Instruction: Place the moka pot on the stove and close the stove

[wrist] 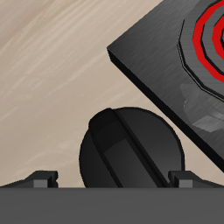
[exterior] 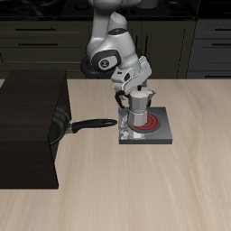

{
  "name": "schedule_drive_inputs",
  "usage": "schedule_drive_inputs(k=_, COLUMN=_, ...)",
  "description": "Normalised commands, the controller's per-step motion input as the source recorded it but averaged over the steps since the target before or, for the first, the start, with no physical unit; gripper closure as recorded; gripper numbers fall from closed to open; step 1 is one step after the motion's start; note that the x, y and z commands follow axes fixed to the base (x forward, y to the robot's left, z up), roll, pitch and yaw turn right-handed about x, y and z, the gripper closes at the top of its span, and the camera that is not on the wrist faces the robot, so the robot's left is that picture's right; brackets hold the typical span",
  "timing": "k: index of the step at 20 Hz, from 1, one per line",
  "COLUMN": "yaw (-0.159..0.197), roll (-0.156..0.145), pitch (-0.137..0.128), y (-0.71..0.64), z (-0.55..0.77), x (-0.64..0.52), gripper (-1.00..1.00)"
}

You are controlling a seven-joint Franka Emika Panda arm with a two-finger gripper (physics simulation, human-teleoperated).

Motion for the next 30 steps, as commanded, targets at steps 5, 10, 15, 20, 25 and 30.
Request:
schedule_drive_inputs(k=5, yaw=0.098, roll=-0.006, pitch=0.047, y=-0.09, z=-0.16, x=-0.19, gripper=-1.0)
schedule_drive_inputs(k=10, yaw=0.057, roll=-0.035, pitch=-0.007, y=-0.15, z=0.12, x=0.17, gripper=-1.0)
schedule_drive_inputs(k=15, yaw=-0.006, roll=0.008, pitch=-0.012, y=-0.12, z=0.11, x=0.19, gripper=-1.0)
schedule_drive_inputs(k=20, yaw=-0.016, roll=-0.018, pitch=-0.02, y=-0.1, z=0.02, x=0.14, gripper=1.0)
schedule_drive_inputs(k=25, yaw=-0.011, roll=0.028, pitch=-0.001, y=0.09, z=0.03, x=-0.03, gripper=1.0)
schedule_drive_inputs(k=30, yaw=0.001, roll=0.012, pitch=-0.011, y=0.12, z=0.02, x=-0.03, gripper=1.0)
